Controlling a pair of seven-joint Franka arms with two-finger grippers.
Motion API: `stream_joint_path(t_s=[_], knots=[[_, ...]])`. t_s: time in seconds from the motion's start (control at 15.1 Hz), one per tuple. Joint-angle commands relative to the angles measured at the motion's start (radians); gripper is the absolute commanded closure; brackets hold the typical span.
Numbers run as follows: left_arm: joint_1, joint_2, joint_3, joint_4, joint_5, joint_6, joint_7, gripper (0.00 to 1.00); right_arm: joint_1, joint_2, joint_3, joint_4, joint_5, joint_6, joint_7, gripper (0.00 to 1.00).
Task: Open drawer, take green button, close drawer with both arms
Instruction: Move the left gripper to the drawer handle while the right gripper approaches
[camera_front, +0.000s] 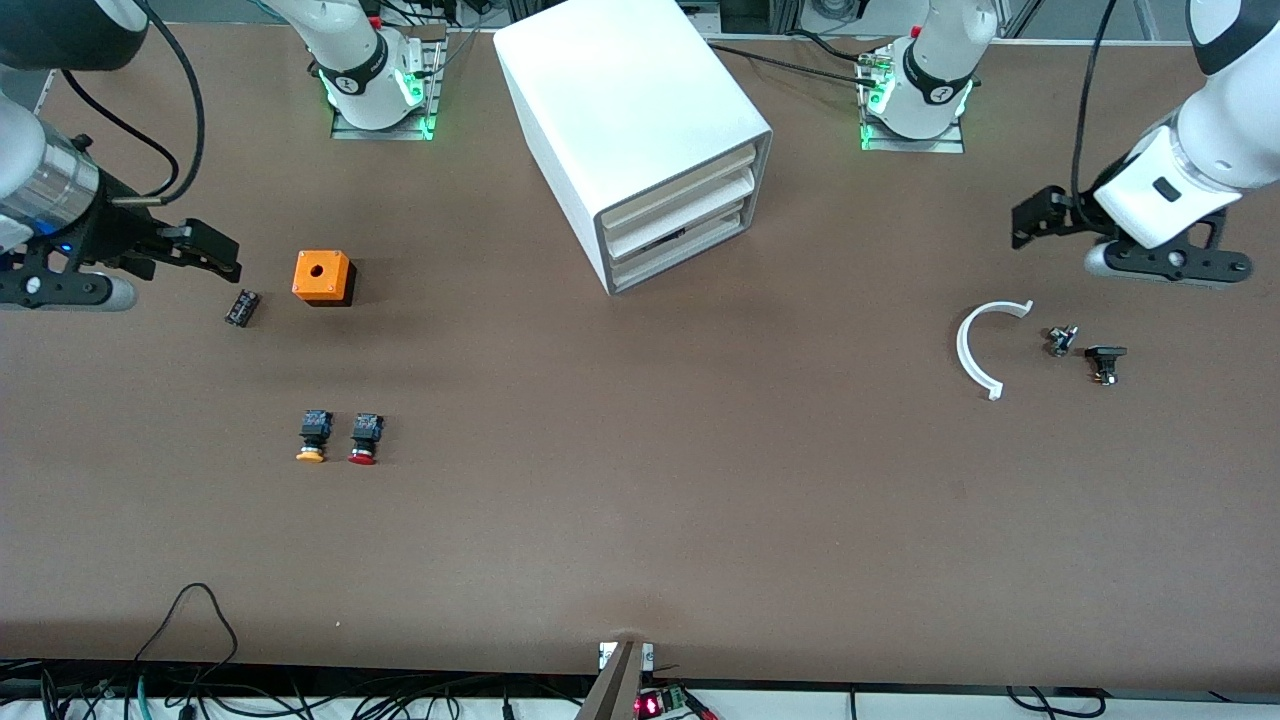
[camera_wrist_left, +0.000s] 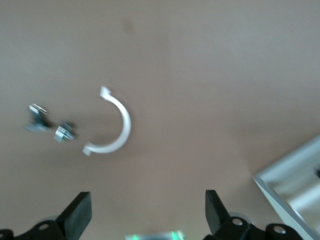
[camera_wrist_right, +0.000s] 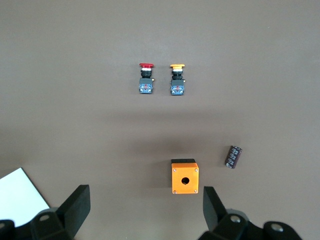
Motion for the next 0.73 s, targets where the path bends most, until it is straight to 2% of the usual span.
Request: stream_joint_path(t_s=[0.0,0.13,0.33,0.66], knots=[[0.005,0.042,0.004,0.018,-0.115,-0.109,0.042,0.0,0.011,0.031,0.003,0.004,0.0,-0.003,0.005,0.0],[0.003,0.062,0.002,0.017,-0.184,-0.153,0.097,0.0,0.028,0.075,0.003,0.009,0.0,0.0,0.005,0.0],[0.011,0.123,0.005,0.014,-0.349,-0.189,0.184,0.0,0.04,0.129,0.003,0.01,0.003,0.011,0.006,0.0],[0.015,0.262,0.004,0.0,-0.55,-0.149,0.327,0.0,0.1,0.183,0.001,0.012,-0.01,0.067,0.022,0.0]])
